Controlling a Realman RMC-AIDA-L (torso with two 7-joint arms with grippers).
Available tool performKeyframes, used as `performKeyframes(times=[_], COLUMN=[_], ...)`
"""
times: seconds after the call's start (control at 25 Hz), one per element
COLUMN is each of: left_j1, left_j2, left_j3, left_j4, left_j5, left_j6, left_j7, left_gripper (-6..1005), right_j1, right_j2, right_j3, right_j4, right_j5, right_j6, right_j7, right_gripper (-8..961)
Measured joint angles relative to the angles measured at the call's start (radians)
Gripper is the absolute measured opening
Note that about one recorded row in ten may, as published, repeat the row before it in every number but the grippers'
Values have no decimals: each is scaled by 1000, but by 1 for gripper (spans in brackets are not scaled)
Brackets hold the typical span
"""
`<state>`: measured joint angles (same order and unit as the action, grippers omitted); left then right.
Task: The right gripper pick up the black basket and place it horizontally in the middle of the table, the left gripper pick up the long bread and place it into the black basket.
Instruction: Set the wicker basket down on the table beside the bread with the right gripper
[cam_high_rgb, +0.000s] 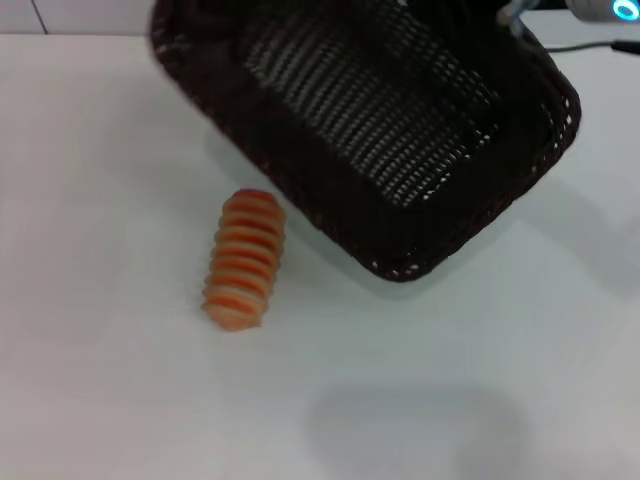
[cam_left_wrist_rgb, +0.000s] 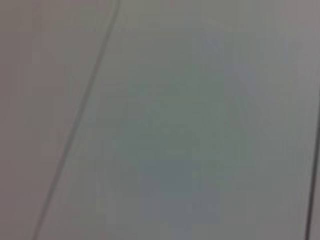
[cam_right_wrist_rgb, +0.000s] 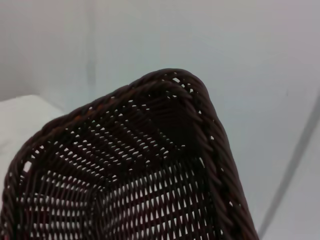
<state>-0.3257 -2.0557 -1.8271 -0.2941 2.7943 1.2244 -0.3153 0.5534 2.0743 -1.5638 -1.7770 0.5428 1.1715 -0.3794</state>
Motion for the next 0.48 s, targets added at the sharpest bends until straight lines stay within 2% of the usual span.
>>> performKeyframes(times=[0.2,0.48], left_j1=[-1,-15], left_j2=[-1,-1], left_j3=[-15,-29], left_j4=[-2,-2], left_j5=[-2,-3], left_j6=[-3,-9], left_j7=[-2,-1], left_gripper=[794,791], right_j1=[53,168], right_j2=[0,-3], right_j3=[38,93], right_j4=[-9,-6], right_j5=[89,155], right_j6=[121,384], right_j7=[-163,-333], right_gripper=[145,145])
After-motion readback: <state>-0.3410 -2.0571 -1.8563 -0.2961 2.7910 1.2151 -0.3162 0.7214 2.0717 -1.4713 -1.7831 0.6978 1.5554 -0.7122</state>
